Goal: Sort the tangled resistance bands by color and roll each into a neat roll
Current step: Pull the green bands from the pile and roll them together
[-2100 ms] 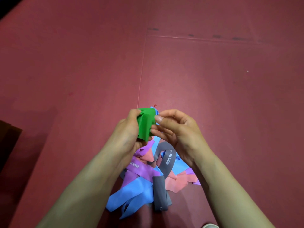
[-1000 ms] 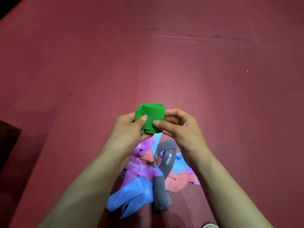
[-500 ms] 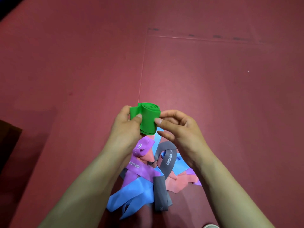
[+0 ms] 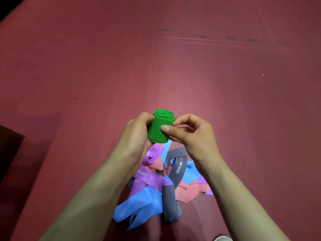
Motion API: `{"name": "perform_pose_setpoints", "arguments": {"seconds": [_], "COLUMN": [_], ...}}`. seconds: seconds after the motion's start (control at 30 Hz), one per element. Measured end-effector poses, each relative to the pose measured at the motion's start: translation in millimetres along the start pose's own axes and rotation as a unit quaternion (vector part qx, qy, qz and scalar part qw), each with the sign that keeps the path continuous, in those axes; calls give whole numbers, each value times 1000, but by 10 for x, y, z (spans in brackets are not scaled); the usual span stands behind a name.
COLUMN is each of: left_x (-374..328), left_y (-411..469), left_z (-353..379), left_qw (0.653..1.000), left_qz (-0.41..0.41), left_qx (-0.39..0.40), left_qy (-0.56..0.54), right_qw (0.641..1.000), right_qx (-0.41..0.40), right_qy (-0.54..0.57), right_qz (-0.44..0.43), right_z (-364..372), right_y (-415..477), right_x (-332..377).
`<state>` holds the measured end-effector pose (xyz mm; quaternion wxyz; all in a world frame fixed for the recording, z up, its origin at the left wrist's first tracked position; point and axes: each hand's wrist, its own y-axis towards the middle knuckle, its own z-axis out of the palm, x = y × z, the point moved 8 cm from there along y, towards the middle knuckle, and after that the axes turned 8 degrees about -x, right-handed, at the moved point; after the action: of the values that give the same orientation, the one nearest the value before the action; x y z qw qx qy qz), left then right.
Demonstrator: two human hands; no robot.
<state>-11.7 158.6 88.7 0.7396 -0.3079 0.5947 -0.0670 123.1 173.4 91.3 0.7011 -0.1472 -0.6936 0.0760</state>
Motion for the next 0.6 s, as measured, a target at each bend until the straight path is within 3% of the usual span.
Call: {"name": "perform_pose_setpoints", "arguments": {"seconds": [0.23, 0.47, 0.6], "left_x": [-43, -43, -11], "left_y": [-23, -23, -42], "left_z": [36, 40, 58], "left_qw": [999, 999, 998], "left_qz": [21, -7, -35], "left_qx": [40, 29, 37], "left_qy": [5, -16, -36], "right_qw": [994, 989, 985], "right_qx": [79, 51, 102], "right_qy": [72, 131, 120], "right_qz": [1, 44, 65], "right_z": [100, 67, 142], "right_y": [-17, 8, -26], "right_x": [8, -57, -72]}}
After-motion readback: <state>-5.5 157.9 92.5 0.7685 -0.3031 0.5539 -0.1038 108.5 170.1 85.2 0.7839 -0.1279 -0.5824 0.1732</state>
